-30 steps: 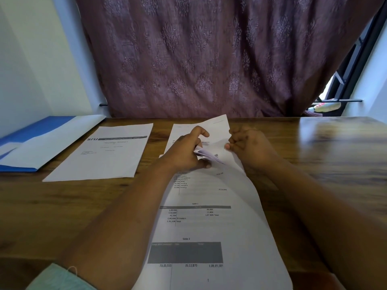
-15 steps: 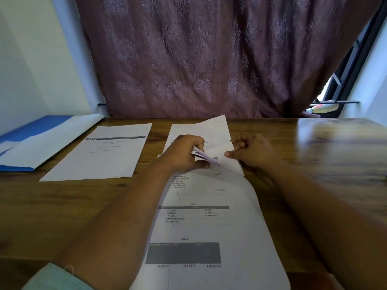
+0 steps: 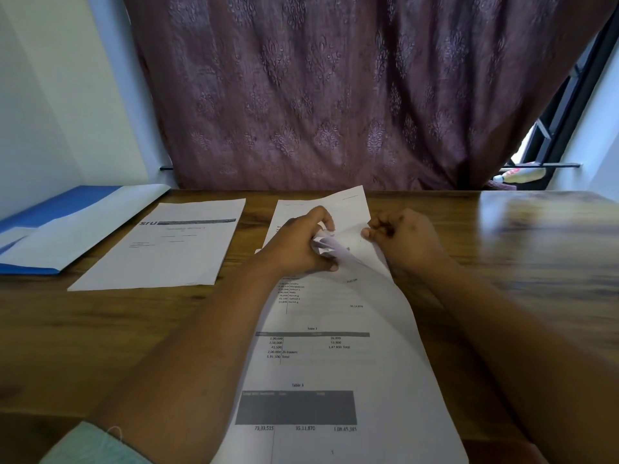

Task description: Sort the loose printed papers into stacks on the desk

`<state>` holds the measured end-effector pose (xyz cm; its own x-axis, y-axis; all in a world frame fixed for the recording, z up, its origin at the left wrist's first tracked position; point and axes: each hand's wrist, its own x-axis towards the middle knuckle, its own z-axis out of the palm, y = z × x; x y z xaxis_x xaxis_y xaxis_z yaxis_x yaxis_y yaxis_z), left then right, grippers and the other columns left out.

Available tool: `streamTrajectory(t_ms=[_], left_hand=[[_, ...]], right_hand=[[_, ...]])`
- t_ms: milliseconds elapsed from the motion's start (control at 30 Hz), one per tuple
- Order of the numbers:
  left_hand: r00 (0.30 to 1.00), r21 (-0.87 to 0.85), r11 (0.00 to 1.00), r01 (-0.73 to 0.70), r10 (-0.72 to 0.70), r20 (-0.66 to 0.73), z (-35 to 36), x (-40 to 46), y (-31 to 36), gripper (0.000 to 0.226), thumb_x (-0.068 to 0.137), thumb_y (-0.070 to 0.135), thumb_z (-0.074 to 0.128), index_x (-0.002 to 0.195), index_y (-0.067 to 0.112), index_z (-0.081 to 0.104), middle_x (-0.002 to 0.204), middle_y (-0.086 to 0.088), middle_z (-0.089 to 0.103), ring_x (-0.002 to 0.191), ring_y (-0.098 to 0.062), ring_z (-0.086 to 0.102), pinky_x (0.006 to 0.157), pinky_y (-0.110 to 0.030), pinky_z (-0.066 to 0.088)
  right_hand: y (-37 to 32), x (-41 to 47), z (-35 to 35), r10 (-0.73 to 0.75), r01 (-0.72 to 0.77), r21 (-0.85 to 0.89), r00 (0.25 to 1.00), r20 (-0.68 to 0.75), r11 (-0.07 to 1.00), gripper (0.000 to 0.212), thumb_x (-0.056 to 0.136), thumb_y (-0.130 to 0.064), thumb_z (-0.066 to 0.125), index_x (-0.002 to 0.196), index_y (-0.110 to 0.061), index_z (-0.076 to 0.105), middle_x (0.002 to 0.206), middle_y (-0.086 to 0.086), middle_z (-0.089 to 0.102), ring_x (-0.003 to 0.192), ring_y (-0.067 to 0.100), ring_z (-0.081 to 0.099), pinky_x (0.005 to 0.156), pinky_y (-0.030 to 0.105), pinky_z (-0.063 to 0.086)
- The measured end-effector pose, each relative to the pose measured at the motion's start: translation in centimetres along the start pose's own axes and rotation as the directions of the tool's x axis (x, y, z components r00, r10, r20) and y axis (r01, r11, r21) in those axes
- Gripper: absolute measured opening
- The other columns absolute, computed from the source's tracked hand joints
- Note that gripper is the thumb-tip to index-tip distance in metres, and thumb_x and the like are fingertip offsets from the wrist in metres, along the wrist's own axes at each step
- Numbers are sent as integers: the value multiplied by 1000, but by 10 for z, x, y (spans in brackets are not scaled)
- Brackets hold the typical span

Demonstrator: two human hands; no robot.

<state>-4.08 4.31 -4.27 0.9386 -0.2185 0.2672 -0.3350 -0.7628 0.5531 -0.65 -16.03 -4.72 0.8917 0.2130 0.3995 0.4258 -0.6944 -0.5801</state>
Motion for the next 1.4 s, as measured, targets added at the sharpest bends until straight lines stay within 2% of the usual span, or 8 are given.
streamTrajectory(t_ms=[133,267,367,533,800,967,1133,1400], left_hand=[[1000,-28,999,-20,20,16,-1,-2,1,61,73,22,86,126,25,57,94,12,61,81,-6,58,69,-6,42],[999,81,996,-43,44,-3,-2,-1,0,26,72,29,86,87,17,69,94,2,62,78,-10,54,68,-15,40],[995,91,992,-92,95,-30,-3,-3,1,23,71,31,87,75,21,66,97,3,57,80,-10,49,63,-10,42],[995,-2,996,-94,94,9,-3,-4,0,23,73,23,87,79,14,67,95,0,70,82,-15,64,75,-30,57],[999,-88,996,-11,14,36,0,-2,2,78,75,20,85,138,28,39,99,11,55,89,-9,55,70,-2,40],[998,31,997,-70,70,-8,2,2,-3,34,71,23,87,95,23,64,98,2,61,89,-19,59,73,-22,49],[993,22,992,-121,121,-10,-2,-1,-2,24,71,22,87,75,18,64,99,1,63,82,-13,58,71,-25,54],[999,52,998,-41,41,-3,-1,0,1,33,75,24,84,92,17,57,91,1,62,80,-14,54,73,-29,49]], right_hand=[[-5,1,3,-78,82,90,996,-41,993,20,92,-32,64,72,-28,65,118,-6,57,113,18,53,92,33,47],[-1,1,-1,127,-127,103,992,4,987,45,103,-41,36,95,-14,71,111,5,65,97,19,58,80,27,38],[14,4,-5,217,-216,-21,971,99,976,29,98,-39,52,98,-13,64,99,7,68,76,14,57,64,24,41],[15,2,-3,259,-288,171,950,175,942,28,77,-24,81,99,-12,69,87,6,73,84,22,68,75,29,56],[-3,-5,-5,200,-251,403,966,166,880,6,84,-18,75,85,-15,70,89,9,71,76,20,65,62,25,54],[-14,-6,-11,178,-280,680,960,218,678,22,97,-27,56,88,-11,68,91,6,72,80,18,71,65,24,55],[9,2,-8,192,-191,-15,979,63,981,29,101,-35,47,75,-23,55,76,-4,58,73,15,56,57,19,38],[6,1,3,253,-267,37,942,222,963,39,78,-27,80,113,-20,63,98,-2,65,81,11,59,60,16,44]])
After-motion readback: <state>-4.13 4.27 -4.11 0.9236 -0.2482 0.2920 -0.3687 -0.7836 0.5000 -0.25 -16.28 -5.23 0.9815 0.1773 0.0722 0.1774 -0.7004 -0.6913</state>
